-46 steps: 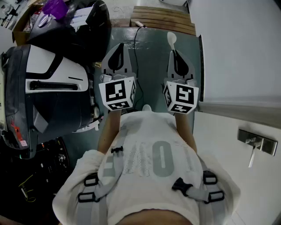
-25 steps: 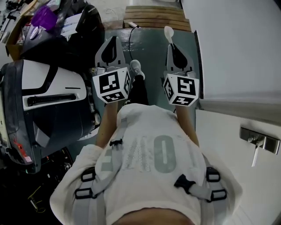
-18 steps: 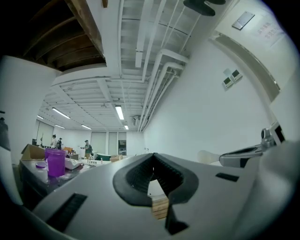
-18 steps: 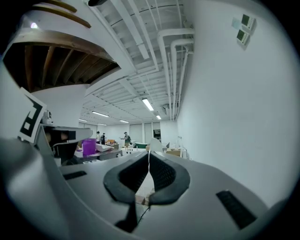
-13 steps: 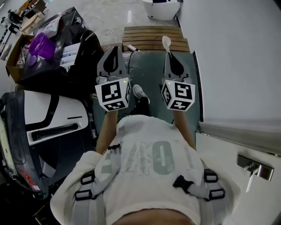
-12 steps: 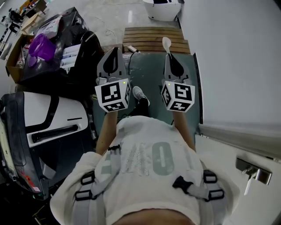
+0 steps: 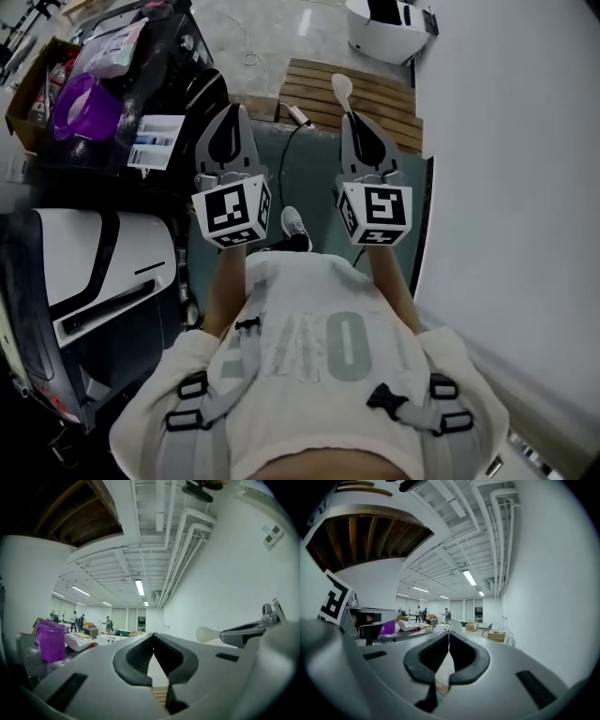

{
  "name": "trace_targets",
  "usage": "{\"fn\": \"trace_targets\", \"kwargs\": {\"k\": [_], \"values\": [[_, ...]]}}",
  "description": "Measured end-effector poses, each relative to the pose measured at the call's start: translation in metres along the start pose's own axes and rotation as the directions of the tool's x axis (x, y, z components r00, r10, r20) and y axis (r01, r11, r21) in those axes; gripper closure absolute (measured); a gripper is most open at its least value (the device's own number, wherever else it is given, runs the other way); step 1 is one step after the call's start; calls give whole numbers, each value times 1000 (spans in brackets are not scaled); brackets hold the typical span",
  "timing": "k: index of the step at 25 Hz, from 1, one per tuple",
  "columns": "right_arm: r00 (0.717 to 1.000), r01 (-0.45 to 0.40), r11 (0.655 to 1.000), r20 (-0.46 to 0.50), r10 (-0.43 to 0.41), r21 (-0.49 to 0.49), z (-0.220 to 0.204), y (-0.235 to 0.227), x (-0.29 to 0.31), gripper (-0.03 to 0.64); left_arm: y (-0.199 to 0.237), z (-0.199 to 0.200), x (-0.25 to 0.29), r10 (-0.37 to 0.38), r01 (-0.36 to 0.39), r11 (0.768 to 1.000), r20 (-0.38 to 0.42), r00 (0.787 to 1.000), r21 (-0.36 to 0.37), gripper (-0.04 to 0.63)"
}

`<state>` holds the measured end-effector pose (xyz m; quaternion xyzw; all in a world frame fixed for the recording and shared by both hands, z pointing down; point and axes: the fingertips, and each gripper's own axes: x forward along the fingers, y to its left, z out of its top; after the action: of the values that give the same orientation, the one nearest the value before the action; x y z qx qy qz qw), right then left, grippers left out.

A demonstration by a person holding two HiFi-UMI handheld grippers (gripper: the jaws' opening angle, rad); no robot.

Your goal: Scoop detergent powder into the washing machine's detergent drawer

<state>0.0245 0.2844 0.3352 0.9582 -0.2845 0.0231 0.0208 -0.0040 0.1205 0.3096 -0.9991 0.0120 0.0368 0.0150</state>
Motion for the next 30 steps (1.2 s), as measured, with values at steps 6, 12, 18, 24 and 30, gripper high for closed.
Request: {"fn": "trace_targets", "kwargs": {"k": [6, 12, 18, 24, 30], "values": [[976, -213, 976, 44, 215, -35, 18, 40, 104, 611, 81, 3, 45, 205, -205, 979, 13, 979, -15, 575], [905, -422, 905, 46, 424, -54, 28, 111, 164, 611, 154, -4, 30, 405, -405, 914, -24, 914, -2, 575], [798, -596, 799, 53, 600, -78, 37, 183, 194, 609, 211, -4, -5, 579, -579, 815, -43, 814, 12, 575], [648, -755, 651, 54, 759, -80, 44, 253, 214, 609, 252, -7, -45, 739, -739, 673, -74, 669, 39, 575], [506, -857, 508, 46, 861, -84, 43, 301, 233, 609, 276, -9, -69, 853, -854, 519, -71, 517, 28, 575]]}}
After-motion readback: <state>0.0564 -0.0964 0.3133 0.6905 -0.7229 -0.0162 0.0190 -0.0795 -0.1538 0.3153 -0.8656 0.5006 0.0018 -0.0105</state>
